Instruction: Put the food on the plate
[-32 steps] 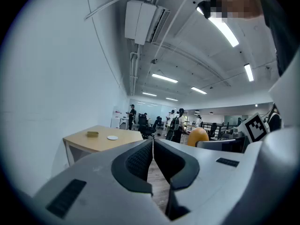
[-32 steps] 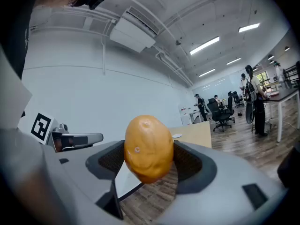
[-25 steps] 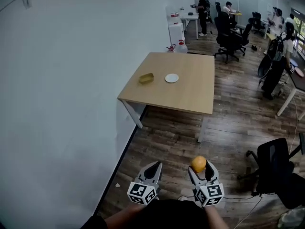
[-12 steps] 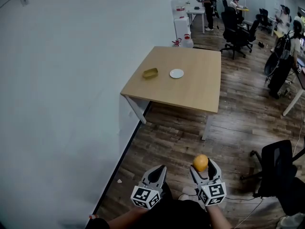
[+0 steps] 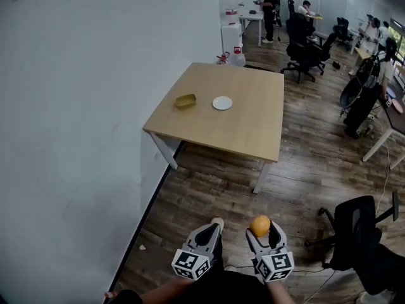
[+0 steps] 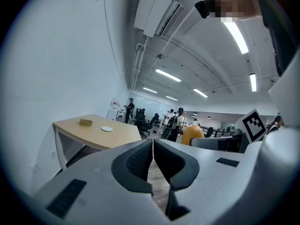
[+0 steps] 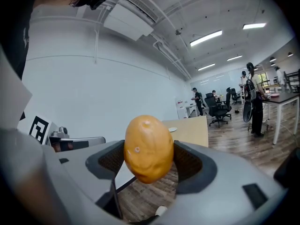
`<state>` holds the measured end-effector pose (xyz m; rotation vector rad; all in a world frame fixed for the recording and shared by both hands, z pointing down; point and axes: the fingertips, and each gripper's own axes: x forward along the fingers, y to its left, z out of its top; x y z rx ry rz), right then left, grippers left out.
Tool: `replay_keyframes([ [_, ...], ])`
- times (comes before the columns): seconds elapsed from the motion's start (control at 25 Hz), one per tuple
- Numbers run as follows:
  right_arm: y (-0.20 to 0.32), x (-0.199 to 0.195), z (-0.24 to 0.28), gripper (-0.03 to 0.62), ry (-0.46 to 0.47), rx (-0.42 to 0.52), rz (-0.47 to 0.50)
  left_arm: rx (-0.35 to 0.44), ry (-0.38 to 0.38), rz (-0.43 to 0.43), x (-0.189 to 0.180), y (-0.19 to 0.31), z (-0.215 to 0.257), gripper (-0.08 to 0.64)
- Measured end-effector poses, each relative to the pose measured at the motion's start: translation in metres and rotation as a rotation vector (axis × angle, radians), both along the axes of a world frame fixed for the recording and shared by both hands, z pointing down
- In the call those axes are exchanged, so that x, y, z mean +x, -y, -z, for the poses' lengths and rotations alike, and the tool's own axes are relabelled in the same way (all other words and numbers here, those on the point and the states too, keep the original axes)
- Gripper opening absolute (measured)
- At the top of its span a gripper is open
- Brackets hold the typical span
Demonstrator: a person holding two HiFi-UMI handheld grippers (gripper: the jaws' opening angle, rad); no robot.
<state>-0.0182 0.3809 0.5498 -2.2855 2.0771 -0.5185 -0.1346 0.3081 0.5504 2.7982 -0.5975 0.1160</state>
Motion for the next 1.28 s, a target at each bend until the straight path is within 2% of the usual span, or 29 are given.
replay_keyframes([
  [0.44,0.135,0.069,0.011,0.376,-0.047,-0.054,-0.027,-0.035,-0.039,-0.029,0.069,0.137,0.003,0.015],
  [0.72,0.231,0.086,0.036,0.376,-0.052,-0.038,-0.014,-0.036,-0.061,-0.04,0.088,0.203,0.02,0.015],
  [1.0,0.297,0.094,0.042,0.376,-0.068,-0.04,0.019,-0.011,-0.078,-0.014,0.099,0.271,0.028,0.015],
  [1.28,0.338,0.11,0.038,0.376,-0.071,-0.051,-0.023,-0.115,-0.097,-0.015,0.113,0.319,0.018,0.015],
])
